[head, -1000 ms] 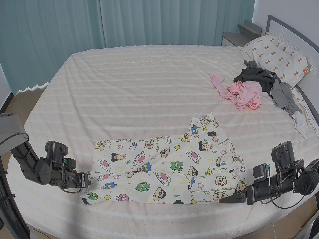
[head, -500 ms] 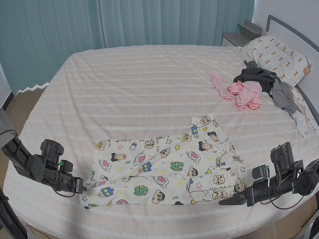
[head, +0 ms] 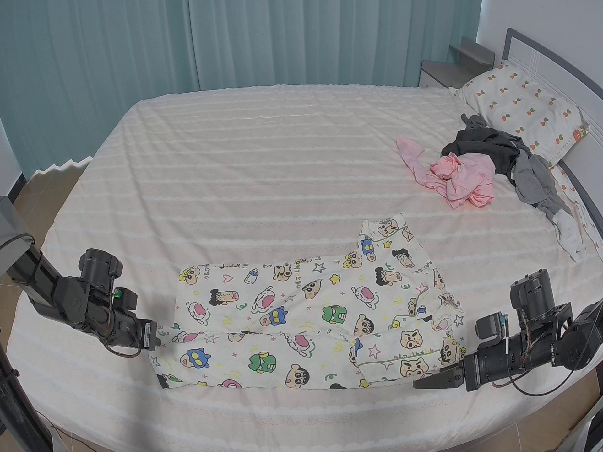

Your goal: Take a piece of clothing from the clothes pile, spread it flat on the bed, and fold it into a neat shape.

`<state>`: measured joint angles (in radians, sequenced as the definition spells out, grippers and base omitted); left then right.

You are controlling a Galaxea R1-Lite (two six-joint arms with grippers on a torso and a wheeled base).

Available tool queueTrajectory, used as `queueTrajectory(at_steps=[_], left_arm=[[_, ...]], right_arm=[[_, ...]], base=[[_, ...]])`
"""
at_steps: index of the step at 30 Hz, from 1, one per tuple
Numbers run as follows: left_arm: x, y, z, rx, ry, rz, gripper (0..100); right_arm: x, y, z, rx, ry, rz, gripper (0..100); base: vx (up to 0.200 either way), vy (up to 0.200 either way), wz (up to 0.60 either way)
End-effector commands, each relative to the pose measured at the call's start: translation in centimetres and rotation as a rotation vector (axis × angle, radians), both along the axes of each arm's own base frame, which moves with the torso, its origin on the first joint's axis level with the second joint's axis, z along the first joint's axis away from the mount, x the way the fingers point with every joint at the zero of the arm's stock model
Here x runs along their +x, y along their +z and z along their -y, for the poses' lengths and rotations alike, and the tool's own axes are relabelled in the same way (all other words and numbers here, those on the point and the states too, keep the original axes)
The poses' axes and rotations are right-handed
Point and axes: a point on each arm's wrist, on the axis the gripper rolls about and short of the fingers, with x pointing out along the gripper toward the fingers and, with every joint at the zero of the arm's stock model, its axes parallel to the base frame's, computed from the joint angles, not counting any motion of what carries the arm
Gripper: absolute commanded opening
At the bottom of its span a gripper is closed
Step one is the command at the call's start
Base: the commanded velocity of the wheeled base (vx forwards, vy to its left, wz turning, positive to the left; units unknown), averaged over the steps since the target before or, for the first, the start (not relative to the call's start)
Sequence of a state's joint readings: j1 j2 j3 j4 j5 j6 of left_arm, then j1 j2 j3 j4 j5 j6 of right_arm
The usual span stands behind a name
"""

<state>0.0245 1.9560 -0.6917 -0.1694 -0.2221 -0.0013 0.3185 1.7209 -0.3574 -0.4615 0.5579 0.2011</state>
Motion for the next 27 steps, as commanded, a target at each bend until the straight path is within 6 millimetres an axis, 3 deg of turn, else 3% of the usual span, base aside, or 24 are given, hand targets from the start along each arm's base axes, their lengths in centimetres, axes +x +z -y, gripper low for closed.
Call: queueTrajectory(at_steps=[1, 9, 10, 18, 27], left_arm=[[0.6, -0.9, 0.0, -0.001, 0.005, -0.025, 0], [0.9, -0.9, 0.2, -0.001, 0.001, -0.017, 0], [0.9, -0.9, 0.2, -0.001, 0.001, -0.017, 100], [0.9, -0.6, 0.0, -0.014, 0.031, -0.012, 100], [2.5, 3.4, 0.2, -0.164, 0.233, 0.099, 100]], right_arm=[[0.0, -0.1, 0.0, -0.001, -0.001, -0.004, 100], [0.0, -0.1, 0.0, -0.001, -0.001, -0.004, 100], [0.0, -0.1, 0.0, -0.002, -0.001, -0.006, 100], [0.1, 0.1, 0.2, -0.001, -0.013, 0.005, 100], [0.6, 0.7, 1.0, -0.026, -0.08, 0.049, 100]], base=[[0.0, 0.0, 0.0], [0.0, 0.0, 0.0], [0.0, 0.0, 0.0], [0.0, 0.0, 0.0], [0.0, 0.0, 0.0]])
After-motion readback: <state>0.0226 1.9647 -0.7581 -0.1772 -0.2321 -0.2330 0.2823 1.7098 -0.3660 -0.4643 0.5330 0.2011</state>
